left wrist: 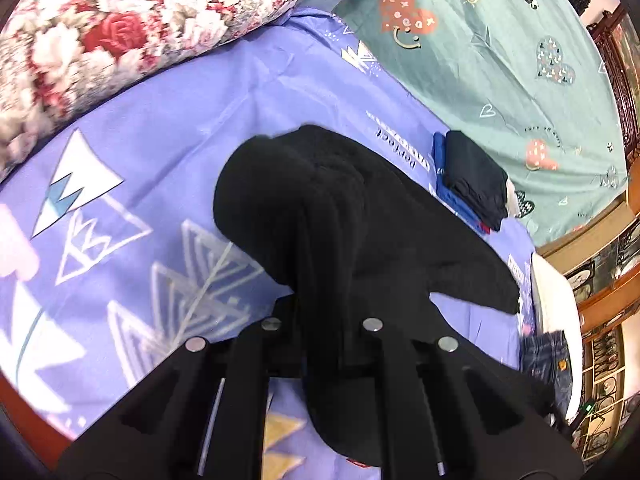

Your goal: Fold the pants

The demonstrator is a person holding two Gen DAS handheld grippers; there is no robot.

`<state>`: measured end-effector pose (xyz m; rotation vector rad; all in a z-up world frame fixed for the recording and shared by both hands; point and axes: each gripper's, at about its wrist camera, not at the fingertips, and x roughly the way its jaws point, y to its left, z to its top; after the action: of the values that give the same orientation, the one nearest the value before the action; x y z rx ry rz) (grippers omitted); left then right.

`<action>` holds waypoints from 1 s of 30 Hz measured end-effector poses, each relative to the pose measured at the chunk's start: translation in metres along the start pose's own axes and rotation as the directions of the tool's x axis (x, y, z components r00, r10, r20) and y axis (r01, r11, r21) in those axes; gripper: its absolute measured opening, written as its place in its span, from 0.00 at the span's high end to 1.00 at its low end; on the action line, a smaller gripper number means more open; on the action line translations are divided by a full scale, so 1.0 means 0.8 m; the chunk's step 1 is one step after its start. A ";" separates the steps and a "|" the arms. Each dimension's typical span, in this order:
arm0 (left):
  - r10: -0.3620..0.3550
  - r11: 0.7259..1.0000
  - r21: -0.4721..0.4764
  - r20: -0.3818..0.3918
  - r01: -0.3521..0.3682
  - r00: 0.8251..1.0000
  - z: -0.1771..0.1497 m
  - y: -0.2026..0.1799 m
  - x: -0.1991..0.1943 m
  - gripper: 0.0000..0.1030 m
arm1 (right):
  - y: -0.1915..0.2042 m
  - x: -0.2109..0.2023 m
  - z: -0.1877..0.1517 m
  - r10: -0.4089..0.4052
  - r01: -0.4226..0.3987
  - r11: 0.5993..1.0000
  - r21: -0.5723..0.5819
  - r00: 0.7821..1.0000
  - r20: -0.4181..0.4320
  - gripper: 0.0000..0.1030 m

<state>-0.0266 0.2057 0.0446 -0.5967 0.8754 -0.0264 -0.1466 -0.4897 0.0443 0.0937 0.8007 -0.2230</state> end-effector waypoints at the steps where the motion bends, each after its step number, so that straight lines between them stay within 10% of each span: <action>1: 0.009 1.000 -0.001 -0.015 -0.009 1.000 -0.004 0.004 -0.002 0.91 | 0.000 -0.003 0.003 -0.002 0.002 1.000 -0.001 1.000 0.005 0.88; 7: 0.137 0.987 -0.047 -0.259 -0.154 0.956 -0.036 0.069 0.060 0.72 | -0.009 0.027 -0.004 -0.093 0.090 0.995 -0.036 0.991 -0.097 0.88; 10: 0.162 0.984 -0.042 -0.216 -0.175 0.963 -0.032 0.073 0.038 0.46 | -0.022 0.035 -0.018 -0.151 0.149 0.989 -0.026 0.980 -0.128 0.88; 14: 0.260 0.964 -0.032 -0.079 -0.263 0.962 -0.010 0.079 -0.022 0.40 | -0.030 0.015 -0.012 -0.287 0.286 0.958 -0.021 0.956 -0.059 0.85; 18: 0.222 0.970 0.105 -0.017 -0.219 0.975 -0.015 0.022 -0.033 0.33 | 0.013 -0.010 0.001 0.083 -0.083 0.996 0.012 0.996 -0.012 0.78; 22: 0.198 0.946 0.282 -0.109 -0.160 0.974 -0.054 -0.036 0.022 0.27 | 0.094 0.014 -0.006 0.353 -0.363 0.930 -0.063 0.928 -0.122 0.70; 25: 0.253 0.931 0.316 -0.201 -0.182 0.947 -0.082 -0.025 0.076 0.26 | 0.124 0.056 -0.029 0.335 -0.363 0.928 -0.086 0.912 -0.236 0.67; 30: 0.306 0.878 0.421 -0.125 -0.229 0.944 -0.099 -0.037 0.082 0.22 | 0.122 0.086 -0.048 0.299 -0.330 0.943 -0.047 0.900 -0.316 0.64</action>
<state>-0.0350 0.1259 -0.0259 -0.0820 1.0964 -0.0099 -0.1041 -0.3999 -0.0319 0.1647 1.0902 0.1450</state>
